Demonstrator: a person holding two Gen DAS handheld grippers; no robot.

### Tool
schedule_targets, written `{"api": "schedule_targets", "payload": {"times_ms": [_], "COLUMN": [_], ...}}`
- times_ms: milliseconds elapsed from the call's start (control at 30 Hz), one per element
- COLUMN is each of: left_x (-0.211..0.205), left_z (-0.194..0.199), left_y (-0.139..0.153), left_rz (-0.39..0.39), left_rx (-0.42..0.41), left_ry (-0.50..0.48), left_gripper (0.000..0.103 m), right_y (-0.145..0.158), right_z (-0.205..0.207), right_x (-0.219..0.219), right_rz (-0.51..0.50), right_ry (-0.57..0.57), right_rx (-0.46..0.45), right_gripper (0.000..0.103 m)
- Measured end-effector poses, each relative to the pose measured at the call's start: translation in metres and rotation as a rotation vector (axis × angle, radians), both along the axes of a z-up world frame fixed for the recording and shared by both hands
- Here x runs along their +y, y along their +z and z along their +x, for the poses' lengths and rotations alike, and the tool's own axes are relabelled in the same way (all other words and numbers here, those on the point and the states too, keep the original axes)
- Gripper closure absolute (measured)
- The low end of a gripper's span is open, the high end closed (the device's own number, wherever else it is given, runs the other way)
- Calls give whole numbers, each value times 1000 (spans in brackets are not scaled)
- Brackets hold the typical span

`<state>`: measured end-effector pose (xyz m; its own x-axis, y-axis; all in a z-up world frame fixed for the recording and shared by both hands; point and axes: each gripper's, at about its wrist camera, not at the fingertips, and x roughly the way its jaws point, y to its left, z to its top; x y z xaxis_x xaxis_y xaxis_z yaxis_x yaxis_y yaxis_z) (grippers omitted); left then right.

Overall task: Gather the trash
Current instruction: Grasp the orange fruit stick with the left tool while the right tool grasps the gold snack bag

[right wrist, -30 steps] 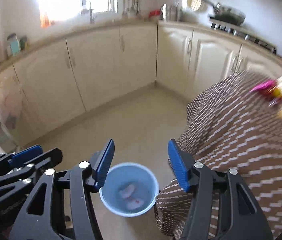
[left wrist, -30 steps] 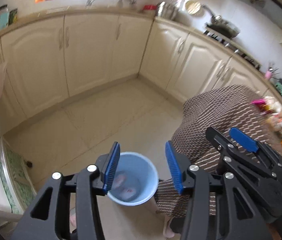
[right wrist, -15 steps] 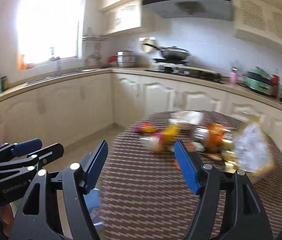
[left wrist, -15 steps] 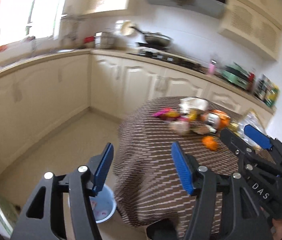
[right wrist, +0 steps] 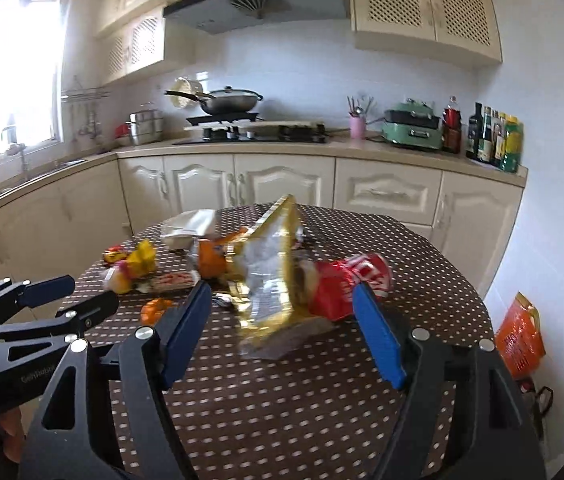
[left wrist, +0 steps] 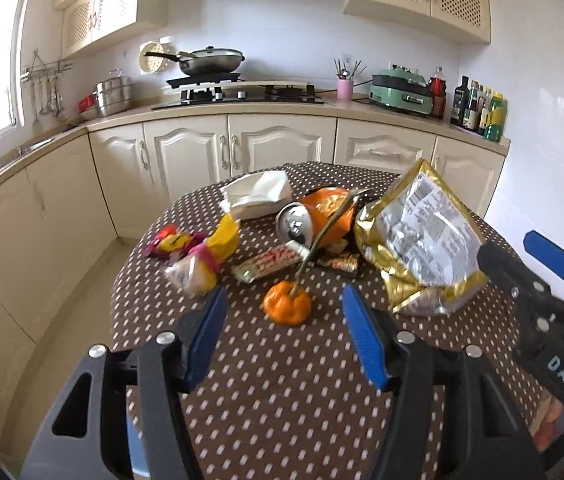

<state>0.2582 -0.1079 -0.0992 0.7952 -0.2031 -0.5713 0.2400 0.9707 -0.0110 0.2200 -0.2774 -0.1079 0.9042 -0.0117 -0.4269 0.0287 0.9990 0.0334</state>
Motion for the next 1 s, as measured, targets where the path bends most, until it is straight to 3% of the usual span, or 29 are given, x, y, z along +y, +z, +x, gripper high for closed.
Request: {"api": "schedule_targets", "payload": {"times_ms": [200,267,300,333,467,600,733,867,1000], "left_x": [-26,-31,-32,-32,-23,-11,4,29,62], "left_z": [31,42,46,50,49,36,18,-1,-24], "left_y": [-11,-16,-18,-20,-17,-11,-4,4,13], "left_rz": [101,103,88,73,14,-7,-43,-102,-134], "left_rx": [-7,19,33,49,30,7,-6,-24,-59], "left_ry": [1,-18,-28,-35,-41,-38,-33,-9,44], "left_gripper": [47,69,90,95,100,100,100,100,100], "right_y": [-12,-14,-14,-15,-16,-23,-22,-1,18], "right_z": [20,28,30,32,40,46,38,16,0], "right_x": [-7,-9,-9,-9,-5,-4,-3,6,36], "right_rz": [15,22,23,22,27,44,47,35,17], "right_ry": [13,21,24,27,39,39,28,31,117], "right_rx": [61,83,87,91,120,172,158,75,25], "right_gripper": [33,33,33,33,34,68,89,91,91]}}
